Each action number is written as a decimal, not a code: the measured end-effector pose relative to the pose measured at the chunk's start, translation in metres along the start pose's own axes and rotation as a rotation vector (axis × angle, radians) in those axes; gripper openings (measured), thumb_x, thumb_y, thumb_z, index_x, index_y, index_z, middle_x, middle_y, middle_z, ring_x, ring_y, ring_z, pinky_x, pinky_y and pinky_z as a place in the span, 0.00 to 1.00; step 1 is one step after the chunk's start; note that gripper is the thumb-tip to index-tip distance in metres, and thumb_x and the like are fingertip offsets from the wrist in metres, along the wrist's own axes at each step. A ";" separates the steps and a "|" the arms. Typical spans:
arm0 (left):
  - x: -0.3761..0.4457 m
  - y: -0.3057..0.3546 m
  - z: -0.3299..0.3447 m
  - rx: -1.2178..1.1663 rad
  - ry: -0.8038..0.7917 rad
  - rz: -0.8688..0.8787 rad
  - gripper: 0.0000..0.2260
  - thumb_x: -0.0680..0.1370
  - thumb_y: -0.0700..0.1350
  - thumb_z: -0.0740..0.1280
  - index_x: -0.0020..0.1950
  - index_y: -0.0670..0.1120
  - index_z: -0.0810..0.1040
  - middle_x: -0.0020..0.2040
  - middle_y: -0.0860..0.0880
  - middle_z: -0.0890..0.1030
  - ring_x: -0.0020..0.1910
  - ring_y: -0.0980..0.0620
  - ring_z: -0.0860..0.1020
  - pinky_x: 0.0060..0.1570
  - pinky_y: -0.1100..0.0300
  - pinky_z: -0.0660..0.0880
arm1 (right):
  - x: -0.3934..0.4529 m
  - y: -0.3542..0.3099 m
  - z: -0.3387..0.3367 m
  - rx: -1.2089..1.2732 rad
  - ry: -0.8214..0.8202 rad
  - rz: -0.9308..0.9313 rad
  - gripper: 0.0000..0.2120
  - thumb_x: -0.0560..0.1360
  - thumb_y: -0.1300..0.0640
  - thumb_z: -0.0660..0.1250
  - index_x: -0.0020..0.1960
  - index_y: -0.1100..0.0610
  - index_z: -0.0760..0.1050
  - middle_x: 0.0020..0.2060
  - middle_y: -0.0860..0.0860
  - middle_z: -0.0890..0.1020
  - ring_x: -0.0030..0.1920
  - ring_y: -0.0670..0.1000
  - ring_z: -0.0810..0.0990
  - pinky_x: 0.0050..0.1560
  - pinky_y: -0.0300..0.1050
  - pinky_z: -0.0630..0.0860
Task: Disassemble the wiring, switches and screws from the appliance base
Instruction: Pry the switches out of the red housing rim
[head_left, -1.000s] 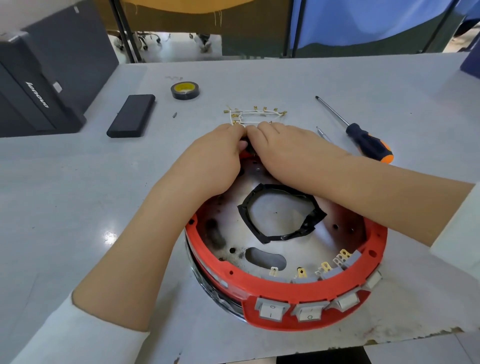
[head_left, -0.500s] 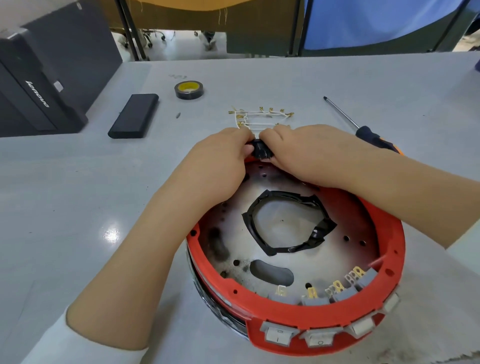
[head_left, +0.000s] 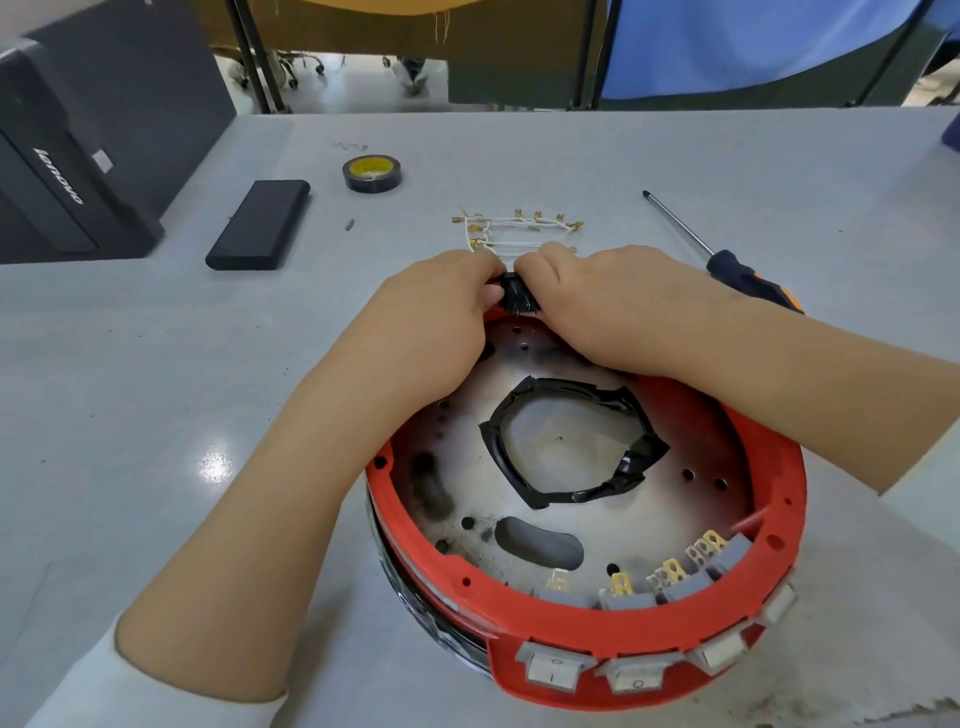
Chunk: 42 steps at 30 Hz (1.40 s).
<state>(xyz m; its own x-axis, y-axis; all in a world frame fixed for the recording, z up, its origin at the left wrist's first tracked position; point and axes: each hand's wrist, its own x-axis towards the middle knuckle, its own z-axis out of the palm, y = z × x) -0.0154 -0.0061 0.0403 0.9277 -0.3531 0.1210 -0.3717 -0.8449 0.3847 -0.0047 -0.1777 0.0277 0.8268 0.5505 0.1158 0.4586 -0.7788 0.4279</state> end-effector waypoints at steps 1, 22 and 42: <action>0.000 0.000 0.000 0.000 0.000 0.003 0.12 0.83 0.45 0.54 0.63 0.47 0.73 0.59 0.47 0.76 0.57 0.46 0.72 0.52 0.56 0.65 | 0.000 0.000 -0.001 -0.005 -0.008 0.003 0.08 0.80 0.60 0.53 0.57 0.60 0.64 0.45 0.57 0.71 0.25 0.49 0.53 0.25 0.43 0.49; 0.000 -0.001 0.000 -0.066 -0.040 0.004 0.13 0.83 0.44 0.54 0.66 0.48 0.71 0.62 0.47 0.75 0.58 0.45 0.74 0.53 0.55 0.68 | 0.004 0.004 -0.004 0.039 -0.015 -0.033 0.17 0.80 0.47 0.47 0.62 0.57 0.62 0.51 0.57 0.77 0.39 0.59 0.77 0.31 0.46 0.60; 0.001 -0.002 0.001 -0.135 -0.029 -0.022 0.11 0.83 0.43 0.55 0.62 0.48 0.73 0.58 0.47 0.77 0.54 0.46 0.74 0.48 0.57 0.66 | 0.001 0.001 -0.006 0.029 0.085 -0.007 0.18 0.79 0.44 0.52 0.55 0.58 0.66 0.46 0.56 0.80 0.35 0.60 0.77 0.29 0.45 0.57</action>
<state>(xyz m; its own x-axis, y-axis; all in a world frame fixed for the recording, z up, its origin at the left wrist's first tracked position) -0.0141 -0.0052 0.0385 0.9335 -0.3483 0.0855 -0.3417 -0.7912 0.5071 -0.0054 -0.1767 0.0335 0.7938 0.5781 0.1888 0.4742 -0.7828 0.4029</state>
